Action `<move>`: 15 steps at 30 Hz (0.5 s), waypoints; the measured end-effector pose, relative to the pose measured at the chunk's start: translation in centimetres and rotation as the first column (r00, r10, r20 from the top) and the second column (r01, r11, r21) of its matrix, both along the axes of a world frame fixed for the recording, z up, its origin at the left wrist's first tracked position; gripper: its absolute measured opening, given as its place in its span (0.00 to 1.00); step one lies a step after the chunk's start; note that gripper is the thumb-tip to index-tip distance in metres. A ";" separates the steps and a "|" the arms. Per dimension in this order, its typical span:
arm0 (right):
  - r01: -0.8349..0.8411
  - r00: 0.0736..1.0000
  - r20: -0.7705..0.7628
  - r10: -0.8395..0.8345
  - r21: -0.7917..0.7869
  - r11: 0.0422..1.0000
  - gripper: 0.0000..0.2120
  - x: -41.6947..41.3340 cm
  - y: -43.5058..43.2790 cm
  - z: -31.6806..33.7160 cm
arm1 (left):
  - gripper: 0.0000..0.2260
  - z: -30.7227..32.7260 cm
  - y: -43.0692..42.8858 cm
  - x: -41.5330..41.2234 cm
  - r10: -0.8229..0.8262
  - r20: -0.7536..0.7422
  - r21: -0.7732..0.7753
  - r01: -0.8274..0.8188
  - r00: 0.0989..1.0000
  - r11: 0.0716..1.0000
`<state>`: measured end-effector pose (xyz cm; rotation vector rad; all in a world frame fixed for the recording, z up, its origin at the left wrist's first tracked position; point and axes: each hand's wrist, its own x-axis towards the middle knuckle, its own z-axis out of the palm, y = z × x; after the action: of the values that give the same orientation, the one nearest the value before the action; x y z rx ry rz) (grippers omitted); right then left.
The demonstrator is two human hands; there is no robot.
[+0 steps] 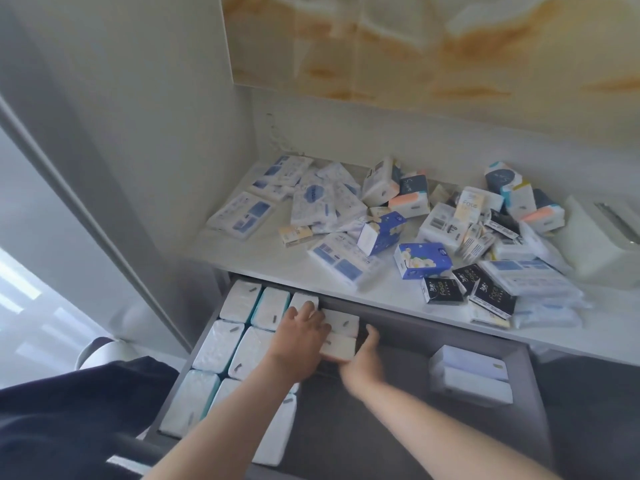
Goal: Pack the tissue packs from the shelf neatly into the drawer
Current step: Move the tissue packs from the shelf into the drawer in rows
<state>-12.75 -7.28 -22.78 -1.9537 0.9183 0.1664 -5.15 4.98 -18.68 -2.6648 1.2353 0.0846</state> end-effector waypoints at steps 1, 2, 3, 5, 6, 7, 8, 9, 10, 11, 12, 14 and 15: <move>-0.028 0.999 -0.022 0.029 0.033 0.999 0.37 -0.1 -0.2 -0.1 | 0.25 -0.1 -0.1 0.0 0.003 -0.004 0.006 -0.003 1.000 1.000; -0.075 0.995 -0.054 0.078 0.065 0.995 0.34 -0.2 -0.4 0.0 | 0.27 -0.2 -0.1 0.0 0.006 -0.009 0.013 -0.006 1.000 1.000; -0.128 0.988 -0.081 0.135 0.089 0.988 0.33 -0.3 -0.6 0.1 | 0.28 -0.1 -0.2 0.0 0.010 -0.012 0.032 -0.010 1.000 0.999; -0.227 0.965 -0.121 0.234 0.071 0.971 0.33 -0.5 -1.3 0.4 | 0.29 -0.1 -0.4 0.0 0.016 0.007 0.104 -0.017 1.000 0.994; -0.280 0.948 -0.143 0.283 0.046 0.959 0.34 -0.5 -1.7 0.7 | 0.29 -0.1 -0.5 -0.1 0.021 0.019 0.135 -0.023 1.000 0.991; -0.334 0.928 -0.169 0.333 0.019 0.942 0.34 -0.5 -2.0 1.0 | 0.29 -0.1 -0.7 -0.2 0.027 0.027 0.158 -0.031 0.999 0.987; -0.386 0.904 -0.201 0.377 -0.007 0.922 0.35 -0.6 -2.4 1.2 | 0.29 -0.1 -0.8 -0.3 0.032 0.035 0.178 -0.038 0.999 0.983; -0.433 0.882 -0.224 0.416 -0.034 0.901 0.36 -0.7 -2.7 1.6 | 0.29 0.0 -0.9 -0.4 0.033 0.041 0.195 -0.040 0.999 0.980; -0.477 0.860 -0.241 0.450 -0.065 0.876 0.36 -0.8 -3.0 2.1 | 0.29 0.1 -1.0 -0.4 0.032 0.041 0.201 -0.039 0.999 0.979; -0.525 0.835 -0.255 0.488 -0.103 0.845 0.35 -0.9 -3.2 2.9 | 0.28 0.3 -1.1 -0.4 0.031 0.032 0.201 -0.037 0.999 0.979; -0.581 0.800 -0.278 0.531 -0.143 0.801 0.34 -1.0 -3.5 4.1 | 0.28 0.5 -1.1 -0.3 0.031 0.019 0.200 -0.035 0.999 0.979; -0.693 0.714 -0.345 0.609 -0.229 0.684 0.31 -0.8 -4.5 6.7 | 0.27 1.6 -1.3 0.0 0.040 -0.021 0.183 -0.035 0.999 0.983; -0.727 0.684 -0.364 0.632 -0.271 0.631 0.27 -0.4 -5.1 8.1 | 0.26 2.4 -1.5 0.1 0.057 -0.052 0.144 -0.049 0.997 0.988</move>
<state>-13.17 -12.40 -14.66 -2.6485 0.2868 0.7236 -5.00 3.45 -16.27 -2.5873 1.1289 0.2477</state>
